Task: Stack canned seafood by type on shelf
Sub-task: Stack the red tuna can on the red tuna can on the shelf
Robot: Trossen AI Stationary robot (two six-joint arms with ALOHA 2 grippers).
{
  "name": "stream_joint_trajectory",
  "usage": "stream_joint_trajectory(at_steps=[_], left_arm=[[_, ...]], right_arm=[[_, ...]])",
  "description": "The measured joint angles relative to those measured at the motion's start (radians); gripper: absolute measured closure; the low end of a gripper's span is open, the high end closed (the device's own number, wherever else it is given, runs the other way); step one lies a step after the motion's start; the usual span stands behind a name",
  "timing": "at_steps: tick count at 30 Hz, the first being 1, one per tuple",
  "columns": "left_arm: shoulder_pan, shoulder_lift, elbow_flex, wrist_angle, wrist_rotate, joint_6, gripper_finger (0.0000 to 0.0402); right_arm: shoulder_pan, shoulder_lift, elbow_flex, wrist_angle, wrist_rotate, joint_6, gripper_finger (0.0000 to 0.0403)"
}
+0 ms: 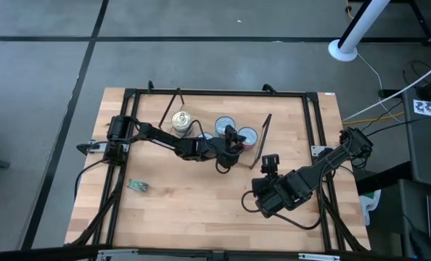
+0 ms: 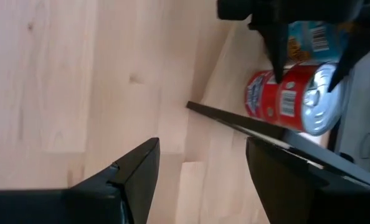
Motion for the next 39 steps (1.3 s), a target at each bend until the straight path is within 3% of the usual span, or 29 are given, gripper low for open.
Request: stream_joint_trajectory(at_steps=[19, 26, 39], left_arm=[[-0.062, -0.002, 0.001, 0.019, -0.002, 0.010, 0.0169], [-0.044, -0.004, 0.003, 0.120, -0.008, 0.010, 0.0169], [0.003, -0.004, 0.003, 0.083, -0.010, 0.016, 0.0169]], right_arm=[[0.000, 0.000, 0.000, 0.001, -0.017, 0.000, 0.0164], [0.000, 0.000, 0.000, 0.005, -0.016, 0.000, 0.0164], [0.000, 0.000, 0.000, 0.007, -0.016, 0.000, 0.0164]])
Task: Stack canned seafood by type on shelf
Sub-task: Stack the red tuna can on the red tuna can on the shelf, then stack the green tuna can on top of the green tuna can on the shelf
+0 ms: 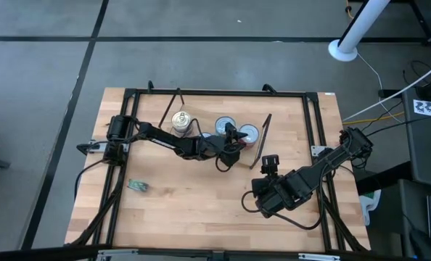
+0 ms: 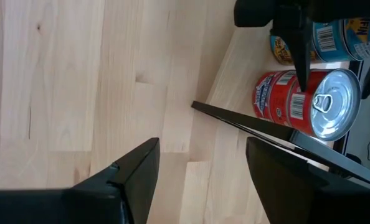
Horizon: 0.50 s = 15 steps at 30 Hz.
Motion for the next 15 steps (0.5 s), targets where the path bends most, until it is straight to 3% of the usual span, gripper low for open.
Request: stream_joint_trajectory(at_steps=[8, 15], left_arm=[[-0.085, -0.021, 0.000, 0.009, -0.039, -0.019, 0.0169], [-0.240, -0.069, 0.000, -0.006, -0.376, -0.247, 0.0169]], right_arm=[[0.000, 0.000, 0.000, 0.031, 0.000, 0.000, 0.0164], [0.000, 0.000, 0.000, 0.103, 0.006, -0.003, 0.0164]])
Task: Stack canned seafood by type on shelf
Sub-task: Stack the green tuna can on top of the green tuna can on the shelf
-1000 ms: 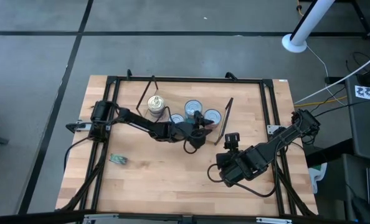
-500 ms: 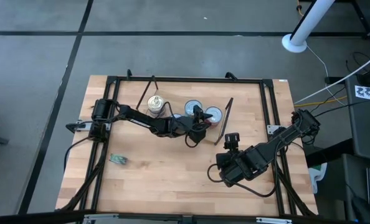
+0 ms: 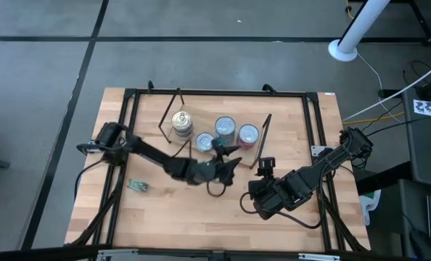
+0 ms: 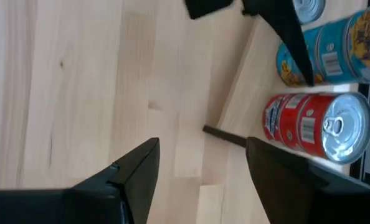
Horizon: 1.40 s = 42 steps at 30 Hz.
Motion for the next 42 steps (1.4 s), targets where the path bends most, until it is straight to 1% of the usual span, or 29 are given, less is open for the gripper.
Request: stream_joint_trajectory(at_steps=[4, 7, 10, 14, 16, 18, 20, 21, 26, 28, 30, 32, 37, 42], left_arm=[[-0.095, -0.013, 0.000, -0.001, -0.148, -0.056, 0.0169], [-0.161, -0.016, 0.000, -0.008, -0.225, -0.092, 0.0169], [-0.218, -0.019, 0.000, -0.059, -0.275, -0.167, 0.0169], [-0.285, -0.023, 0.000, -0.149, -0.299, -0.301, 0.0169], [-0.314, -0.034, 0.000, -0.224, -0.296, -0.406, 0.0169], [-0.337, -0.056, 0.000, -0.333, -0.270, -0.542, 0.0169], [-0.359, -0.089, 0.000, -0.479, -0.217, -0.689, 0.0169], [-0.369, -0.110, 0.000, -0.569, -0.170, -0.761, 0.0169], [-0.401, -0.244, 0.000, -0.984, 0.123, -1.108, 0.0169], [-0.409, -0.298, 0.000, -1.139, 0.230, -1.207, 0.0169], [-0.416, -0.349, 0.000, -1.271, 0.324, -1.273, 0.0169], [-0.421, -0.395, 0.000, -1.377, 0.394, -1.324, 0.0169], [-0.431, -0.480, 0.000, -1.578, 0.515, -1.407, 0.0169], [-0.448, -0.509, 0.000, -1.757, 0.647, -1.536, 0.0169]], right_arm=[[0.000, 0.000, 0.000, 0.008, 0.029, -0.005, 0.0164], [0.000, 0.000, 0.000, 0.009, 0.036, -0.029, 0.0164], [0.000, 0.000, 0.000, 0.012, 0.037, -0.053, 0.0164], [0.000, 0.000, 0.000, 0.021, 0.035, -0.088, 0.0164], [0.000, 0.000, 0.000, 0.023, 0.032, -0.103, 0.0164], [0.000, 0.000, 0.000, 0.023, 0.030, -0.109, 0.0164], [0.000, 0.000, 0.000, 0.023, 0.030, -0.121, 0.0164], [0.000, 0.000, 0.000, 0.024, 0.029, -0.129, 0.0164], [0.000, 0.000, 0.000, 0.024, 0.029, -0.132, 0.0164], [0.000, 0.000, 0.000, 0.024, 0.029, -0.132, 0.0164], [0.000, 0.000, 0.000, 0.024, 0.030, -0.132, 0.0164], [0.000, 0.000, 0.000, 0.024, 0.030, -0.132, 0.0164], [0.000, 0.000, 0.000, 0.030, 0.030, -0.132, 0.0164], [0.000, 0.000, 0.000, 0.031, 0.030, -0.131, 0.0164]])
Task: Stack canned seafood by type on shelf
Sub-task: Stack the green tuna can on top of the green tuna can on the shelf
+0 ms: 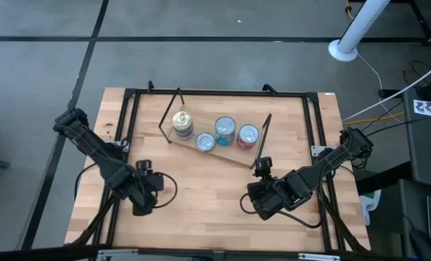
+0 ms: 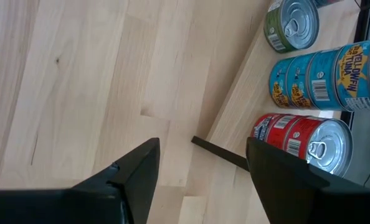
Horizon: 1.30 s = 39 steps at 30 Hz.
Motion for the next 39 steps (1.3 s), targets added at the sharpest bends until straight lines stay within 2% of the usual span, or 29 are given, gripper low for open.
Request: stream_joint_trajectory(at_steps=[3, 8, 12, 16, 24, 29, 34, 39], left_arm=[[-0.015, 0.001, 0.000, -0.065, 0.026, -0.056, 0.0169], [-0.035, 0.001, -0.007, -0.094, 0.031, -0.029, 0.0169], [-0.049, 0.002, -0.048, -0.109, 0.119, 0.002, 0.0169], [-0.063, 0.003, -0.103, -0.120, 0.172, 0.005, 0.0169], [-0.066, 0.003, -0.148, -0.119, 0.178, 0.019, 0.0169], [-0.066, 0.003, -0.156, -0.119, 0.178, 0.074, 0.0169], [-0.066, 0.003, -0.156, -0.119, 0.178, 0.076, 0.0169], [-0.066, 0.003, -0.156, -0.120, 0.170, 0.084, 0.0169]], right_arm=[[0.000, 0.000, 0.000, -0.002, 0.000, 0.000, 0.0164], [0.005, -0.013, -0.002, -0.067, -0.001, 0.000, 0.0164], [0.007, -0.081, -0.002, -0.158, 0.027, 0.022, 0.0164], [0.007, -0.172, -0.002, -0.159, 0.052, 0.034, 0.0164], [0.006, -0.303, -0.002, -0.118, 0.120, 0.023, 0.0164], [0.006, -0.336, -0.002, -0.133, 0.161, 0.022, 0.0164], [0.006, -0.359, -0.002, -0.153, 0.226, 0.021, 0.0164], [0.006, -0.397, -0.008, -0.162, 0.248, 0.036, 0.0164]])
